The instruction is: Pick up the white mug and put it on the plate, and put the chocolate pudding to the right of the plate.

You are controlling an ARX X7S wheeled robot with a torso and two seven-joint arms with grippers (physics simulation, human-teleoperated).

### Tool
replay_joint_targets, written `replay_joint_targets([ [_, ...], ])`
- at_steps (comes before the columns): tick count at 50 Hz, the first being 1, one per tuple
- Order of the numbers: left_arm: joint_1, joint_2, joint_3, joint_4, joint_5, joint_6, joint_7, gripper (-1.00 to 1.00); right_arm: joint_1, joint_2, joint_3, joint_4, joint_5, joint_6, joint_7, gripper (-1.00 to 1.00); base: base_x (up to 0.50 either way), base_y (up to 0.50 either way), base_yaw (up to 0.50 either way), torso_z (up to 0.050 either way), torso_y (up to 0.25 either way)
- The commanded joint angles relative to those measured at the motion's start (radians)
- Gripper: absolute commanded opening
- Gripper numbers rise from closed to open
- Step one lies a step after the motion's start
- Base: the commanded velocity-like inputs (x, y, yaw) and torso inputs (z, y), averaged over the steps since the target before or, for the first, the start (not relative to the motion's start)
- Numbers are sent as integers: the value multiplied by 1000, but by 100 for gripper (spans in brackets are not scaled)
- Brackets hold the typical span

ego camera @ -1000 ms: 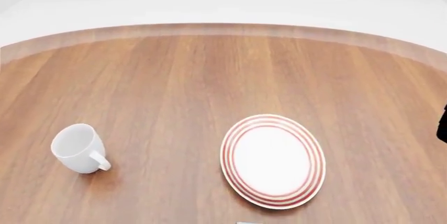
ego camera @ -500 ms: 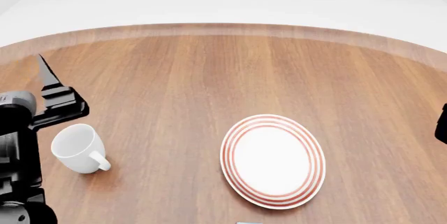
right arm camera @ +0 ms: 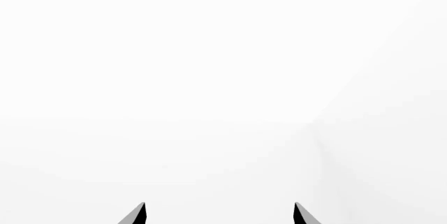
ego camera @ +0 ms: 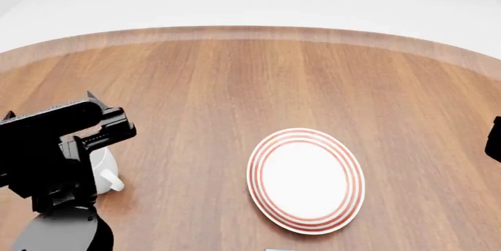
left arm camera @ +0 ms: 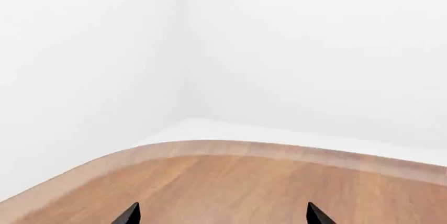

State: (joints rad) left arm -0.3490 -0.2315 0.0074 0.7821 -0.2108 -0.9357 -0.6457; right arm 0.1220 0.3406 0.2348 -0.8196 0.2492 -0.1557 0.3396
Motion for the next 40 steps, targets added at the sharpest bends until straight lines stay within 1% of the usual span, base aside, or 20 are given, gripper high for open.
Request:
replay_joint_targets([
  [1,-30,113,9,-100,61,-74,-92,100,-3,-14,22,0,-16,-5,-21,100,0,0,0,0,0],
  [2,-32,119,17,-121,78,-75,-116,100,-4,-14,22,0,-14,-6,-21,100,0,0,0,0,0],
  [3,-35,133,6,-144,69,-72,-117,100,-5,-13,22,-1,-13,-7,-21,100,0,0,0,0,0],
  [11,-45,167,-4,-233,67,-51,-156,100,-6,-10,19,-2,-12,-6,-18,100,0,0,0,0,0],
  [16,-56,169,1,-259,74,-32,-182,100,-7,-8,16,-2,-11,-6,-18,100,0,0,0,0,0],
  [21,-75,190,-28,-329,69,-7,-218,100,-8,-6,12,-2,-10,-6,-17,100,0,0,0,0,0],
  [32,-90,197,-43,-433,57,52,-283,100,-11,-3,6,3,-6,-11,-18,100,0,0,0,0,0],
  [40,-99,208,-53,-546,12,85,-313,100,-14,0,1,9,-3,-17,-20,100,0,0,0,0,0],
])
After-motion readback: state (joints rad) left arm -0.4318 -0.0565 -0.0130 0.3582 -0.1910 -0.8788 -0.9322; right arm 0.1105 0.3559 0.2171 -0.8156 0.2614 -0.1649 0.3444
